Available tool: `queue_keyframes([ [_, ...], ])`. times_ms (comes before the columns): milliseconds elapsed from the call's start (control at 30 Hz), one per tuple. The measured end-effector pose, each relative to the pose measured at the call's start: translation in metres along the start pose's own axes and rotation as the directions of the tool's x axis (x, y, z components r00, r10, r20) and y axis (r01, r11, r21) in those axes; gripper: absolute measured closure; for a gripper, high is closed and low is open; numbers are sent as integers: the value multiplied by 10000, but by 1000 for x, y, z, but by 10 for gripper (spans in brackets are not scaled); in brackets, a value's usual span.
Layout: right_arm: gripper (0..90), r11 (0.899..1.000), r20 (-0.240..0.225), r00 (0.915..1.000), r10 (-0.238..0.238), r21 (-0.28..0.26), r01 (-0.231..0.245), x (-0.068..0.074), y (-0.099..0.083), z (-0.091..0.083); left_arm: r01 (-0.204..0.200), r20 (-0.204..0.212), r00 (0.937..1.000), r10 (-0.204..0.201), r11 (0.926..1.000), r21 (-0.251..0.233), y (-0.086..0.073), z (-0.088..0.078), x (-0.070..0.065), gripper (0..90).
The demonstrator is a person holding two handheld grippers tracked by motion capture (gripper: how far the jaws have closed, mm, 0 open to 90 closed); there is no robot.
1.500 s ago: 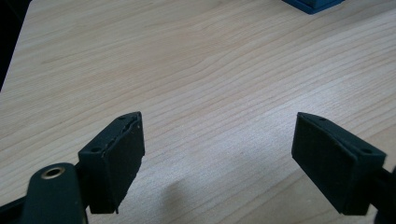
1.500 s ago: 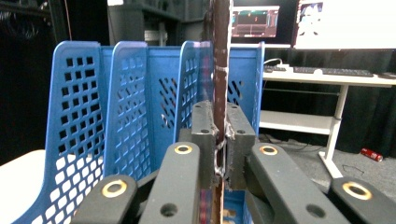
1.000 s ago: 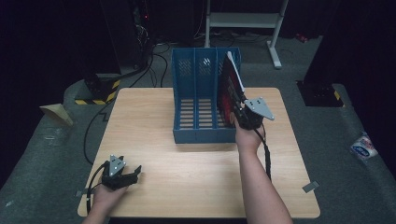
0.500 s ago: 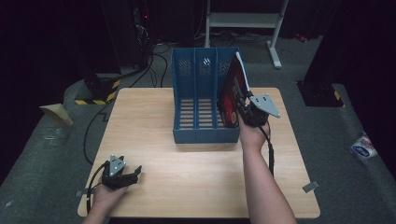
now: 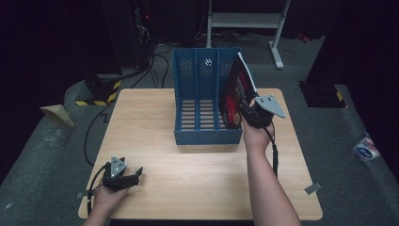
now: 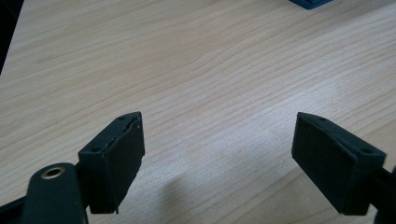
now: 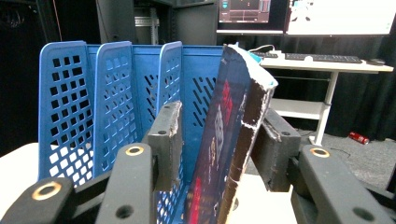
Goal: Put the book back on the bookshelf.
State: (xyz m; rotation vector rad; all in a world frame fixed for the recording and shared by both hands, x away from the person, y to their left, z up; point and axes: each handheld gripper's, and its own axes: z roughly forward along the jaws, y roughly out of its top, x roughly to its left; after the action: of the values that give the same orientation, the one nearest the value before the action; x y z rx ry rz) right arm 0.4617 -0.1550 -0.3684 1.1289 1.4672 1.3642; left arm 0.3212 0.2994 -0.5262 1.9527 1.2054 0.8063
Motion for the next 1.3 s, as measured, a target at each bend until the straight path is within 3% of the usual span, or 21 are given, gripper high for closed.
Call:
queue_keyframes([
  [500,459,9993,56,9997,254,264,-255,-8,-1,2,-11,-1,10000,11,10000,1,0,0,0,177],
  [1100,446,9979,263,9986,463,432,-474,-19,-11,0,-47,15,10000,47,10000,24,0,1,0,177],
  [1300,593,9961,14,9973,734,481,-734,-24,-12,1,-42,-7,10000,42,10000,35,0,1,-1,177],
])
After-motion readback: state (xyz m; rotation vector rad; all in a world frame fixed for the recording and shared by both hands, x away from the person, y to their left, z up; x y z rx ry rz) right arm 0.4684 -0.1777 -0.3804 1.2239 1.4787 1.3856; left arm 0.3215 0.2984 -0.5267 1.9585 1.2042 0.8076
